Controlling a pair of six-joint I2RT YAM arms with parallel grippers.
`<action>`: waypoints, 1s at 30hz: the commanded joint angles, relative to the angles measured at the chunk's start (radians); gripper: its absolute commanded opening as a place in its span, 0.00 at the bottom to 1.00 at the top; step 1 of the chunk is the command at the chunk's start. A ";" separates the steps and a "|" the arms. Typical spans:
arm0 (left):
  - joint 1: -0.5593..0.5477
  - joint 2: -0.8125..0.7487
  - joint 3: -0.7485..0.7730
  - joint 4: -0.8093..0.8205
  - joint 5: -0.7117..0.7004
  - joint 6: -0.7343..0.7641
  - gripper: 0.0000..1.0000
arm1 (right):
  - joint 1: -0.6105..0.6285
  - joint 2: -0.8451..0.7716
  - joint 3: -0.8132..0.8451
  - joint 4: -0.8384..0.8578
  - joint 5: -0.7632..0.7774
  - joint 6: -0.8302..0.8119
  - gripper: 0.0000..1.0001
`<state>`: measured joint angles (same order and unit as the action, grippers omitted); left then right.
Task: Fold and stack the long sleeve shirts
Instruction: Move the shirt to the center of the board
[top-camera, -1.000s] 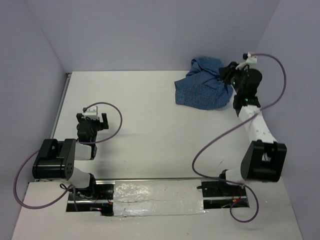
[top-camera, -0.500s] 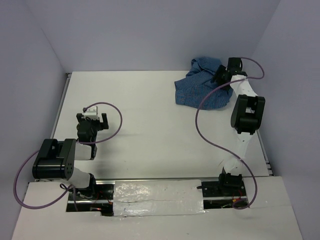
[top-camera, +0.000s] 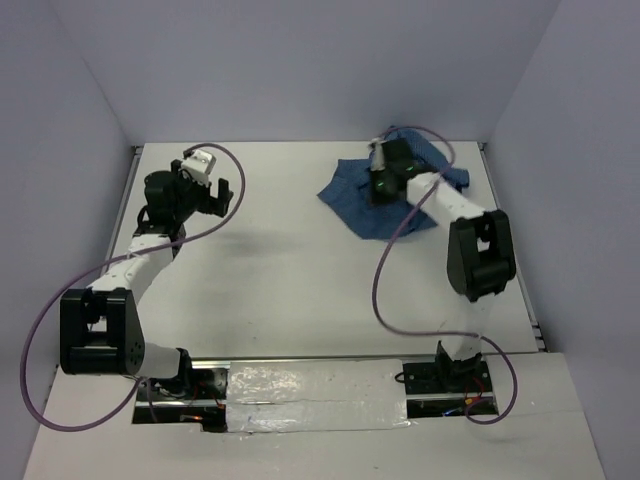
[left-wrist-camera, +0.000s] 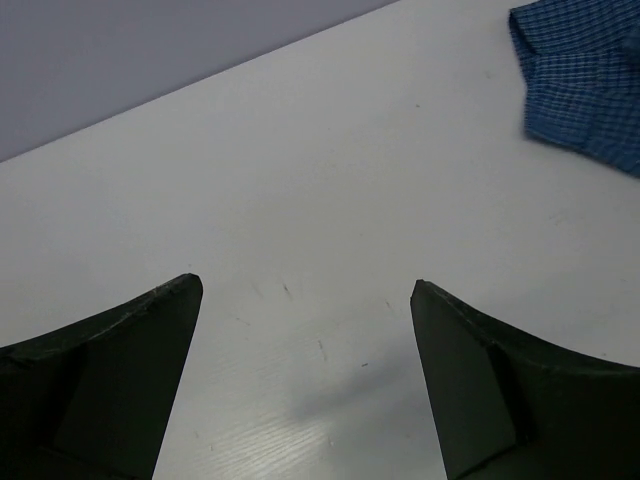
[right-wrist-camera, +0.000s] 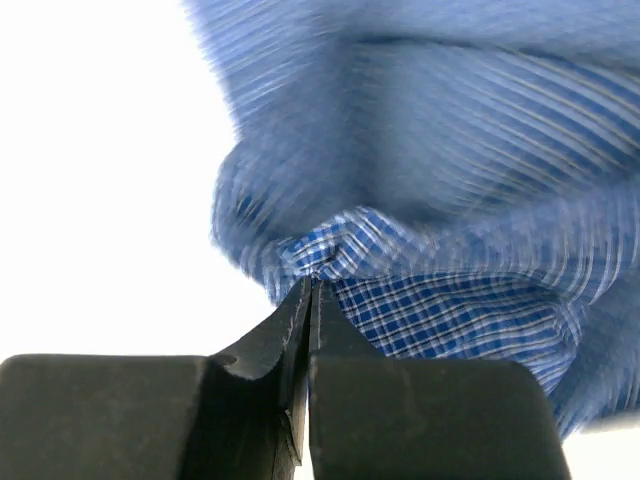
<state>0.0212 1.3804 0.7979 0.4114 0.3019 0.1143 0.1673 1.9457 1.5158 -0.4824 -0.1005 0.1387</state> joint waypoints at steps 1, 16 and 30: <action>-0.006 0.015 0.138 -0.423 0.114 0.050 0.99 | 0.317 -0.256 -0.173 0.068 -0.110 -0.246 0.00; -0.116 0.344 0.526 -0.881 0.118 -0.076 0.84 | 0.180 -0.669 -0.583 0.136 0.004 0.264 0.00; -0.220 0.285 0.388 -0.780 0.206 0.157 0.99 | 0.041 -0.606 -0.692 0.128 0.157 0.461 1.00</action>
<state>-0.1799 1.6810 1.2041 -0.4335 0.5098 0.2146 0.2096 1.2591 0.8047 -0.3954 0.0109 0.5415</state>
